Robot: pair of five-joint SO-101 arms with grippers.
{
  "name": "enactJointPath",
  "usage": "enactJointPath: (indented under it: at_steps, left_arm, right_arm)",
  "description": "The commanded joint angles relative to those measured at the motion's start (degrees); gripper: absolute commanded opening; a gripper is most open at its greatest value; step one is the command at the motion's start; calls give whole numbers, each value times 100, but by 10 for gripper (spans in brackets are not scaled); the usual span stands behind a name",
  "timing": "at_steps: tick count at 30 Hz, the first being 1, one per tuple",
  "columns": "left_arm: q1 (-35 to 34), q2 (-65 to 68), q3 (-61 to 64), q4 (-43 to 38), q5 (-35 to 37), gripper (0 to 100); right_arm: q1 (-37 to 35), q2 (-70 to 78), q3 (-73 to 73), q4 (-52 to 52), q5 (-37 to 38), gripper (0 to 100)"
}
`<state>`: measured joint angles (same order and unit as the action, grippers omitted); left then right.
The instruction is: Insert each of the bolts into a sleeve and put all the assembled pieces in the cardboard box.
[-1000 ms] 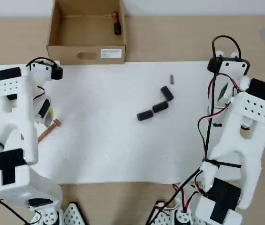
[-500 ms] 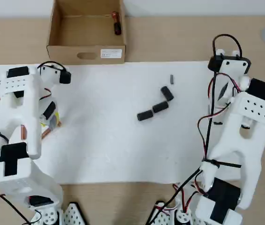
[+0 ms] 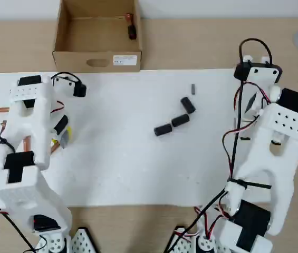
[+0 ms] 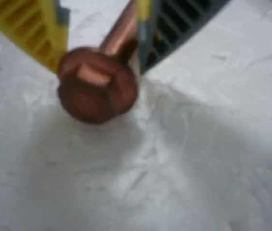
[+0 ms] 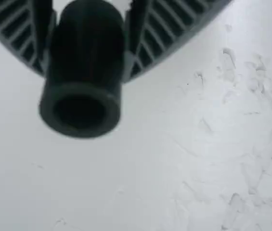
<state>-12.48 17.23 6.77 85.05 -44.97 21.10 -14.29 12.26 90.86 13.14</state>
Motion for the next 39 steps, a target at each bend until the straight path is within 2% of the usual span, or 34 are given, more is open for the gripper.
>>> enactJointPath:
  at_steps: [1,6,11,20,28,33,39]
  left_arm:
    - [-26,127,-360,-53,0,111]
    - [-88,356,-607,-53,0,102]
    - [-149,488,-686,-53,9,3]
    - [-211,602,-695,0,18,4]
    - [-158,-620,-730,466,114,5]
    - [105,-1543,-730,941,1134,5]
    - [352,-2782,-668,1240,1371,3]
  right_arm:
    - [22,-268,-40,-62,44,10]
    - [22,-268,-40,-62,44,10]
    - [22,-268,-40,-62,44,10]
    - [22,-277,-57,-53,44,10]
    - [-145,-277,-848,519,44,10]
    - [-295,-277,-1279,1002,44,10]
    - [-233,-444,-1622,1134,44,10]
